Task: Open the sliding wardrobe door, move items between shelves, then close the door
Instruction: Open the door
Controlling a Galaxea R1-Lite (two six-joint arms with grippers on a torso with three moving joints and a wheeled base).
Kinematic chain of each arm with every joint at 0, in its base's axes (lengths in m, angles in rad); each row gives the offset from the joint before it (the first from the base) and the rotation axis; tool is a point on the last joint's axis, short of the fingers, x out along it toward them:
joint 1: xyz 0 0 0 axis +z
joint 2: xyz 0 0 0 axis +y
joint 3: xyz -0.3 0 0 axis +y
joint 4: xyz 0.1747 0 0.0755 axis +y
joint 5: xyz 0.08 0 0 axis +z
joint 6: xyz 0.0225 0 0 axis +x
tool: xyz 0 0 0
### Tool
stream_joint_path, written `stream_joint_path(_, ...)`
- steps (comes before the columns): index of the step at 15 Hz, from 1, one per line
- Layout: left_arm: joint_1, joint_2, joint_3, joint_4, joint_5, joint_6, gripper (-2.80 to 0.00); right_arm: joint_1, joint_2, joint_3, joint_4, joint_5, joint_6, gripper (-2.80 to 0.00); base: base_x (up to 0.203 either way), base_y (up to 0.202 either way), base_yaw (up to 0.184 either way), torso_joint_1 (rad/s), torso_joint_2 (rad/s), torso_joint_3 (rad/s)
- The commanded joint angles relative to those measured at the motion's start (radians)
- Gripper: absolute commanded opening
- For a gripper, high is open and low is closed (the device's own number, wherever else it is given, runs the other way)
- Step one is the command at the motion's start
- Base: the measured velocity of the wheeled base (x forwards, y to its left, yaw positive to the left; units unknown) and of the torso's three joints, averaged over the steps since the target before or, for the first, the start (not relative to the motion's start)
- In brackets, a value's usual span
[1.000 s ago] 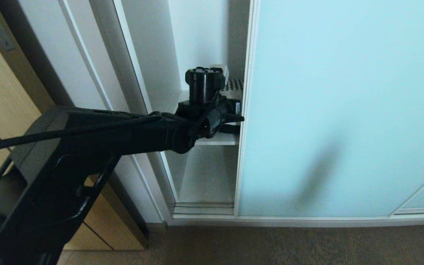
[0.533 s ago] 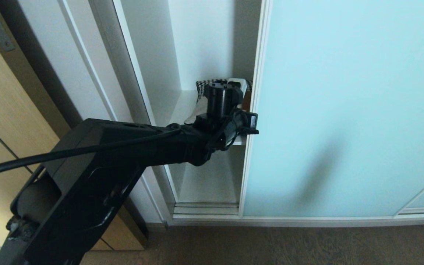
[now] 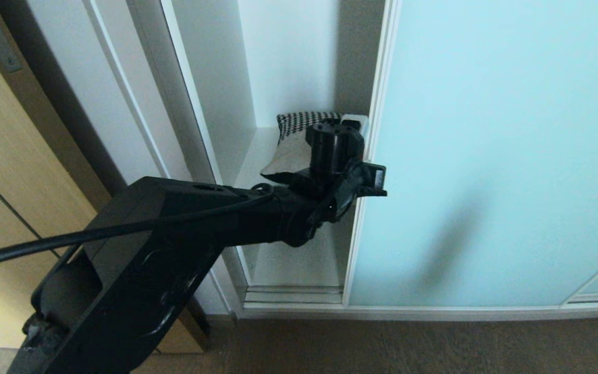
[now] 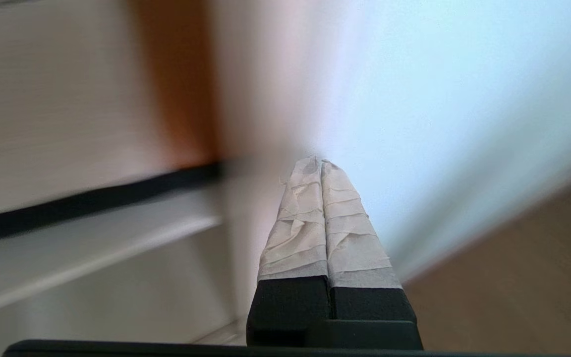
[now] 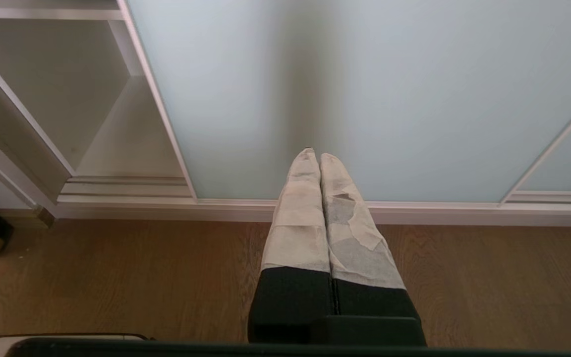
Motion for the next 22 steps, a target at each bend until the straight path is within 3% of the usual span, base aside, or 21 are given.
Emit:
stream_joint_path(1, -0.031, -0.011, 0.001, -0.003, 0.004, -0.001, -2.80, 0.001, -0.002, 0.000, -0.001, 0.000, 0.000, -2.80, 0.000, 0.000, 0.000, 0.000, 0.00, 0.000)
stream_joint_path(7, -0.066, -0.022, 0.013, -0.005, 0.011, -0.010, -2.80, 0.001, -0.002, 0.000, -0.001, 0.001, 0.000, -2.80, 0.000, 0.000, 0.000, 0.000, 0.00, 0.000)
stream_joint_path(11, -0.067, -0.150, 0.084, -0.005, 0.013, -0.025, -2.80, 0.001, -0.002, 0.000, -0.001, 0.000, 0.000, -2.80, 0.000, 0.000, 0.000, 0.000, 0.00, 0.000)
stream_joint_path(14, -0.065, -0.352, 0.215, 0.003, 0.026, -0.032, -2.80, 0.001, -0.002, 0.000, -0.001, 0.001, 0.000, -2.80, 0.000, 0.000, 0.000, 0.000, 0.00, 0.000)
stream_joint_path(19, -0.057, -0.749, 0.515, 0.031, 0.166, 0.012, -2.80, 0.001, -0.002, 0.002, -0.001, 0.000, 0.000, -2.80, 0.000, 0.000, 0.000, 0.000, 0.00, 0.000)
stream_joint_path(22, 0.000, -0.983, 0.742, 0.058, 0.230, 0.050, -2.80, 0.001, -0.002, 0.000, -0.001, 0.001, 0.000, -2.80, 0.000, 0.000, 0.000, 0.000, 0.00, 0.000)
